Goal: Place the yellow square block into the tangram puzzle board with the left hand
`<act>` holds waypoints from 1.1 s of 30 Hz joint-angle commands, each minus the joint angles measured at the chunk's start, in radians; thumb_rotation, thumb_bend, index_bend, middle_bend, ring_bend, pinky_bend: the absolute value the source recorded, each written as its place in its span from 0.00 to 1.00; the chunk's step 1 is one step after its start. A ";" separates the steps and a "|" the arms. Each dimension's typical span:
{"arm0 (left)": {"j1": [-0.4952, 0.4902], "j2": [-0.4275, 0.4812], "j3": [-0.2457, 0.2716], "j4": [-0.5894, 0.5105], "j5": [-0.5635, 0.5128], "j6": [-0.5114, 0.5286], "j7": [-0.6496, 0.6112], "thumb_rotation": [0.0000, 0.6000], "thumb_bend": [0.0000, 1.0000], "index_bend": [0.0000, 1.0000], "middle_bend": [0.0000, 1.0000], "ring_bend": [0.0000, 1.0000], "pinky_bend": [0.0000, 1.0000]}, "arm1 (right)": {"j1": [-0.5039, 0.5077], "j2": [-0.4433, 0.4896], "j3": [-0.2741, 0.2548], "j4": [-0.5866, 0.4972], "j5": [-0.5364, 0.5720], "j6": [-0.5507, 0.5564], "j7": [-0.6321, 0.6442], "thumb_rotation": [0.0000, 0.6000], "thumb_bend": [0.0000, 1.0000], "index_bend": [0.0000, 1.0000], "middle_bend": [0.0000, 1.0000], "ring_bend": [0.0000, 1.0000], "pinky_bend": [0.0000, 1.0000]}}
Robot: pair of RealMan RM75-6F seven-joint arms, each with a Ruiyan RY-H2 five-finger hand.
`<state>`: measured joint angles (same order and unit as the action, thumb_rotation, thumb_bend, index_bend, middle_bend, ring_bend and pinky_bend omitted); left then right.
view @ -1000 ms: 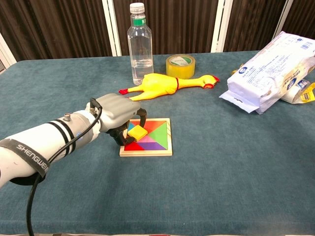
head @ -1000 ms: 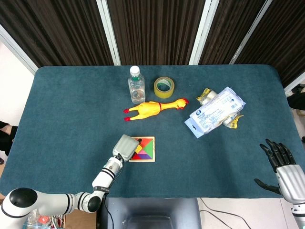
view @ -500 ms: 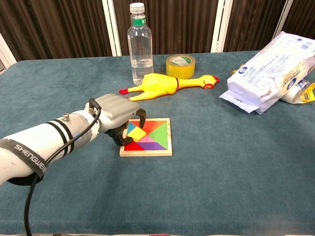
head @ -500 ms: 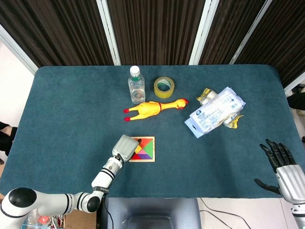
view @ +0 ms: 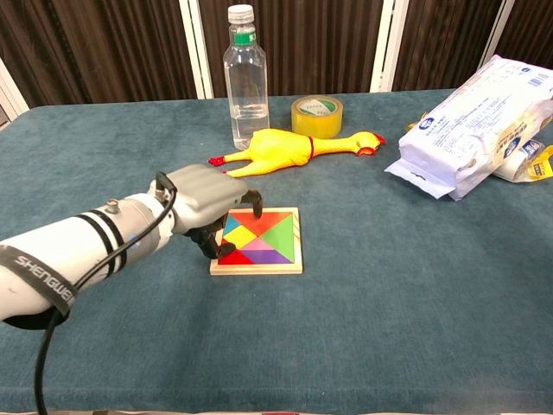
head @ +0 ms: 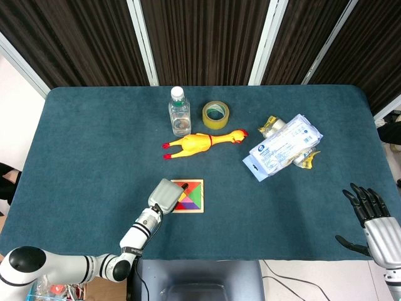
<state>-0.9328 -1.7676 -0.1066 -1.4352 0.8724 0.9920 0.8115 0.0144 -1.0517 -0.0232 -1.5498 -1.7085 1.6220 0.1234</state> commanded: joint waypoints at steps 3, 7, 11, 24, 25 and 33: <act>0.062 0.140 0.040 -0.194 0.150 0.124 -0.033 1.00 0.36 0.24 1.00 1.00 1.00 | -0.003 -0.001 0.002 0.001 0.004 0.004 -0.001 1.00 0.17 0.00 0.00 0.00 0.00; 0.155 0.298 0.100 -0.338 0.299 0.241 -0.122 1.00 0.36 0.22 0.92 0.95 0.99 | -0.002 -0.006 0.003 -0.003 0.008 -0.002 -0.016 1.00 0.17 0.00 0.00 0.00 0.00; 0.258 0.438 0.170 -0.399 0.438 0.341 -0.279 1.00 0.36 0.18 0.67 0.68 0.78 | 0.003 -0.017 0.005 -0.013 0.010 -0.016 -0.055 1.00 0.17 0.00 0.00 0.00 0.00; 0.618 0.504 0.366 -0.016 0.632 0.598 -0.850 1.00 0.37 0.02 0.00 0.00 0.13 | 0.034 -0.066 0.018 -0.050 0.041 -0.093 -0.191 1.00 0.17 0.00 0.00 0.00 0.00; 0.628 0.491 0.358 0.032 0.637 0.599 -0.847 1.00 0.37 0.02 0.00 0.00 0.12 | 0.037 -0.073 0.022 -0.053 0.050 -0.100 -0.209 1.00 0.17 0.00 0.00 0.00 0.00; 0.674 0.444 0.281 0.100 0.677 0.656 -0.814 1.00 0.36 0.00 0.00 0.00 0.10 | 0.048 -0.091 0.021 -0.066 0.077 -0.140 -0.277 1.00 0.17 0.00 0.00 0.00 0.00</act>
<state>-0.2694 -1.3186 0.1901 -1.3345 1.5374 1.6650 0.0101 0.0619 -1.1419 -0.0016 -1.6149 -1.6326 1.4819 -0.1531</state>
